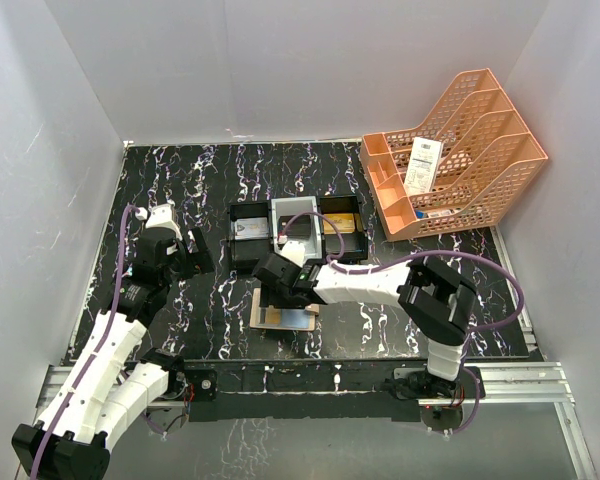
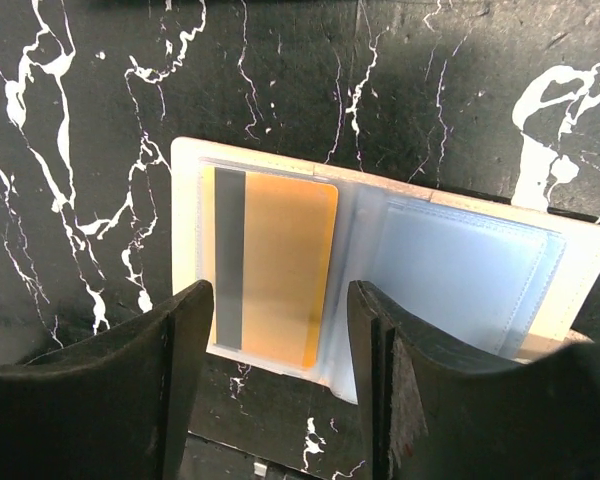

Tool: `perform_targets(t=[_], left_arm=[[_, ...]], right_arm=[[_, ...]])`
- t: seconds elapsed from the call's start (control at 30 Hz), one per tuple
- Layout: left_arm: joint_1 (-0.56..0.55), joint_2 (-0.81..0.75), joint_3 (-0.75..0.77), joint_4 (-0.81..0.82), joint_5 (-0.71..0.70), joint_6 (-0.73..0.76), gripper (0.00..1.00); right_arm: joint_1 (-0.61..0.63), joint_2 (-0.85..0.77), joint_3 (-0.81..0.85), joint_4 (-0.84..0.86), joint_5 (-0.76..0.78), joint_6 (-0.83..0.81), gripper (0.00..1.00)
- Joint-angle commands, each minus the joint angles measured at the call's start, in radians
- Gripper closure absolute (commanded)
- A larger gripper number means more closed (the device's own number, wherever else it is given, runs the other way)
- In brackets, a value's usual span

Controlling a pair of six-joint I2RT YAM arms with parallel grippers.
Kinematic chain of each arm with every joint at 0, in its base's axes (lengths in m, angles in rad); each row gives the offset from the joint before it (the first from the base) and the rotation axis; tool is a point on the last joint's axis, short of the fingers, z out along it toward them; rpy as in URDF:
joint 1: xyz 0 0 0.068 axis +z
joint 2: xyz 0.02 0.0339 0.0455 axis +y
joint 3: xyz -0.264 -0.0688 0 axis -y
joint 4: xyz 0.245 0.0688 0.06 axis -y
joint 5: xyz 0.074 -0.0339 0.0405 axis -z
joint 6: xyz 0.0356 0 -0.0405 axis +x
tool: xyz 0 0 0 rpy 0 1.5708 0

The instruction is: Take the credit cards out of the card holder

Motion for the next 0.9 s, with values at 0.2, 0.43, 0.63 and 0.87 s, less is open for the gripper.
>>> perform_targets(t=[0.2, 0.43, 0.63, 0.87], left_arm=[[0.007, 0.026, -0.017, 0.036, 0.307, -0.041, 0.1], [-0.001, 0.109, -0.146, 0.219, 0.754, -0.208, 0.28], [-0.081, 0.222, -0.19, 0.23, 0.704, -0.245, 0.48], [-0.26, 0.375, -0.189, 0.297, 0.602, -0.293, 0.65]], right_arm=[[-0.029, -0.001, -0.037, 0.109, -0.075, -0.014, 0.55], [-0.068, -0.067, -0.176, 0.253, -0.165, 0.019, 0.58], [-0.114, -0.132, -0.302, 0.382, -0.239, 0.065, 0.64], [-0.136, -0.127, -0.347, 0.457, -0.304, 0.095, 0.71]])
